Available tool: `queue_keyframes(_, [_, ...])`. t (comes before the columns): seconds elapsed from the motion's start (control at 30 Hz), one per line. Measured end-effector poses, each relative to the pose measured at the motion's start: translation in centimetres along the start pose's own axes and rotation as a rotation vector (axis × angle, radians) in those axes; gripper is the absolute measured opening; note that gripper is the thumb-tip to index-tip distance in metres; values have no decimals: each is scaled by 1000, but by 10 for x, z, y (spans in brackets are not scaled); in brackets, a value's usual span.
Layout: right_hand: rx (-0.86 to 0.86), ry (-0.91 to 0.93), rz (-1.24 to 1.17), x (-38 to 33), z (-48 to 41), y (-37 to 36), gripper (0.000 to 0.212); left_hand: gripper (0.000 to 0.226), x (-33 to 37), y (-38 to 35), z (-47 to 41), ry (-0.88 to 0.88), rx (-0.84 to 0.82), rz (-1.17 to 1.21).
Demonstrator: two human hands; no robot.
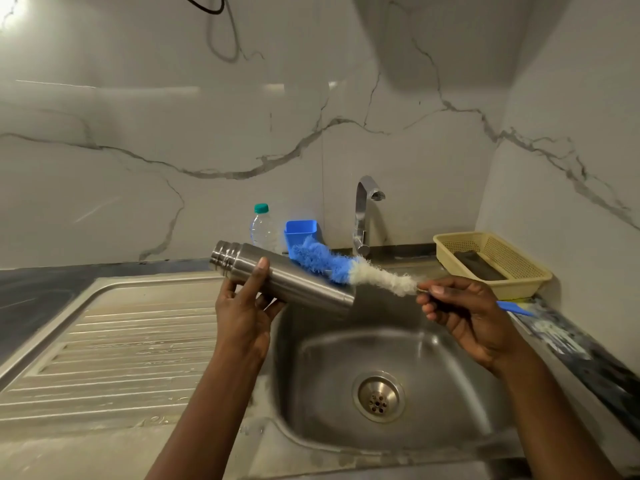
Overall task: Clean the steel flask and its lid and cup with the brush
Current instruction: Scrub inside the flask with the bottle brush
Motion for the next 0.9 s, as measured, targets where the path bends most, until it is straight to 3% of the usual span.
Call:
queue_keyframes(0.2, [2,18,-10,2,-2,0,22,68,-2,-12,2,-17,-18,-34])
queue_keyframes(0.4, [-5,39,-11,-9,-8,21,16,53,6,-16,-8,-22,16,62])
queue_keyframes(0.47, [-37,44,5,-8,-11,27,45,58,0,-24,-10,3,18,70])
queue_keyframes(0.53, [-24,29,3,-4,-11,28,61,64,-7,-35,-10,18,16,60])
queue_keyframes(0.6, [-21,43,-8,-3,-11,32,58,69,-13,-45,-12,22,14,55])
queue_keyframes(0.7, [24,67,-20,-13,-10,50,31,70,-16,-51,-17,38,7,88])
queue_keyframes(0.83, [16,73,-10,-13,-9,59,60,68,-24,-61,-23,50,1,83])
queue_keyframes(0.9, [-10,73,-3,-5,-10,53,61,61,-29,-68,-25,59,6,64])
Point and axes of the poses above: each hand's wrist, its own z-axis away from the middle knuckle, its own y-axis out of the back of the hand, x = y × z, the point moved 3 cm from there along -z, towards the middle knuckle, and after that the axes turned 13 degrees about y, right-handed, at the moved point
